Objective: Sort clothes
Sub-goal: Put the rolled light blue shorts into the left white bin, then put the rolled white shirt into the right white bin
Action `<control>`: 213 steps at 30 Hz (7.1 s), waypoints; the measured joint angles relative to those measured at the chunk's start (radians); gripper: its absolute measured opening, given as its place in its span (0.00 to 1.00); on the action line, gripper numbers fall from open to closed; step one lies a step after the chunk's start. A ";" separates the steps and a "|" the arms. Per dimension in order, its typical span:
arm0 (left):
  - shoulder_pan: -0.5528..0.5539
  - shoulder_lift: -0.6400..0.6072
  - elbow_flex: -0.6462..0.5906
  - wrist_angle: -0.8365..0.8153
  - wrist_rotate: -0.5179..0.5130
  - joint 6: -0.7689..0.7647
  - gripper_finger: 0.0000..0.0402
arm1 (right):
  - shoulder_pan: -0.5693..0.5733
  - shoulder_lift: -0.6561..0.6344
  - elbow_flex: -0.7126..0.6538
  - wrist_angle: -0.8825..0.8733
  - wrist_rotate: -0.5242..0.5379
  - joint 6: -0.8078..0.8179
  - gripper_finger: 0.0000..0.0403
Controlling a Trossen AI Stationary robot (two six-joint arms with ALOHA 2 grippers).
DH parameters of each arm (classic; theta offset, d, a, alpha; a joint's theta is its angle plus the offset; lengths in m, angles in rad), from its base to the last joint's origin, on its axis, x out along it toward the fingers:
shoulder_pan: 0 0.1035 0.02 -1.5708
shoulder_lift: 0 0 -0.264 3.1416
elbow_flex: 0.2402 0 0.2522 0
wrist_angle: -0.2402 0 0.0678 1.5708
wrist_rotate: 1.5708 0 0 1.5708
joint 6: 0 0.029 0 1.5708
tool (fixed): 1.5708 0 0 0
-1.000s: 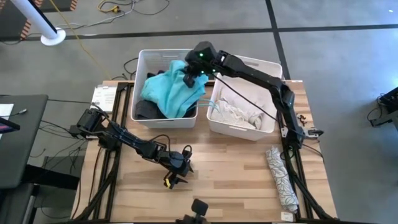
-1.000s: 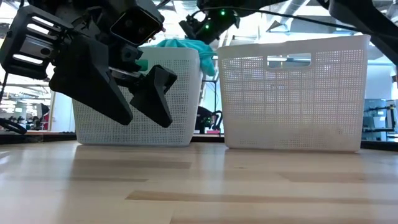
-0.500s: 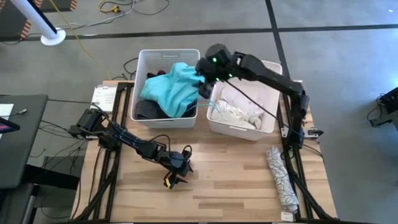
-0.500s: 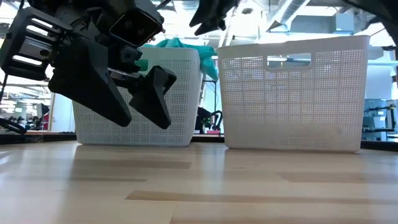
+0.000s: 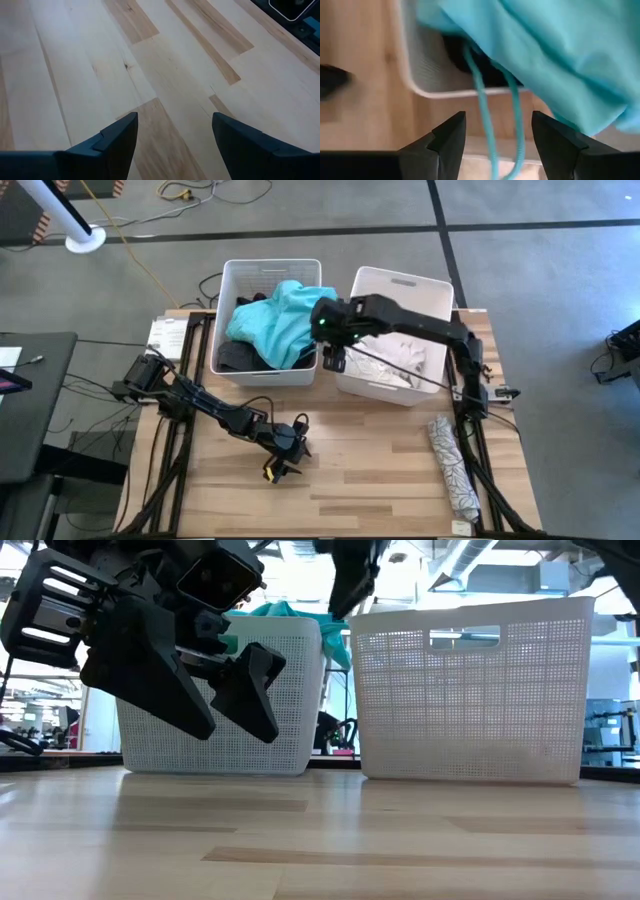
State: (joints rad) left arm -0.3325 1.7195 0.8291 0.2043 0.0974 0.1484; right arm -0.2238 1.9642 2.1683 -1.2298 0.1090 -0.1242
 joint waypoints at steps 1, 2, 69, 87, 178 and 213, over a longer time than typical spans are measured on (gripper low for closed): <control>0.000 0.000 0.000 -0.001 0.000 -0.002 0.62 | 0.003 0.014 0.000 -0.012 0.026 -0.001 0.58; 0.000 0.000 0.000 -0.004 0.000 -0.004 0.62 | 0.003 0.026 0.000 -0.027 0.057 -0.001 0.58; -0.001 0.000 0.000 0.056 0.001 0.013 0.62 | -0.144 0.051 -0.203 0.707 -0.132 -0.112 0.00; -0.001 0.000 0.000 0.064 0.000 0.012 0.62 | -0.115 0.053 -0.275 0.590 -0.131 -0.148 0.02; -0.008 0.000 0.000 0.057 0.005 -0.004 0.62 | -0.134 -0.009 -0.227 0.672 -0.286 0.001 0.53; -0.008 0.000 0.000 0.079 0.005 -0.003 0.62 | -0.094 -0.161 -0.227 0.332 -0.137 -0.003 0.59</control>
State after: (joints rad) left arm -0.3408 1.7195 0.8288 0.2838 0.1024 0.1452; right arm -0.3176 1.8034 1.9415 -0.8973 -0.0277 -0.1275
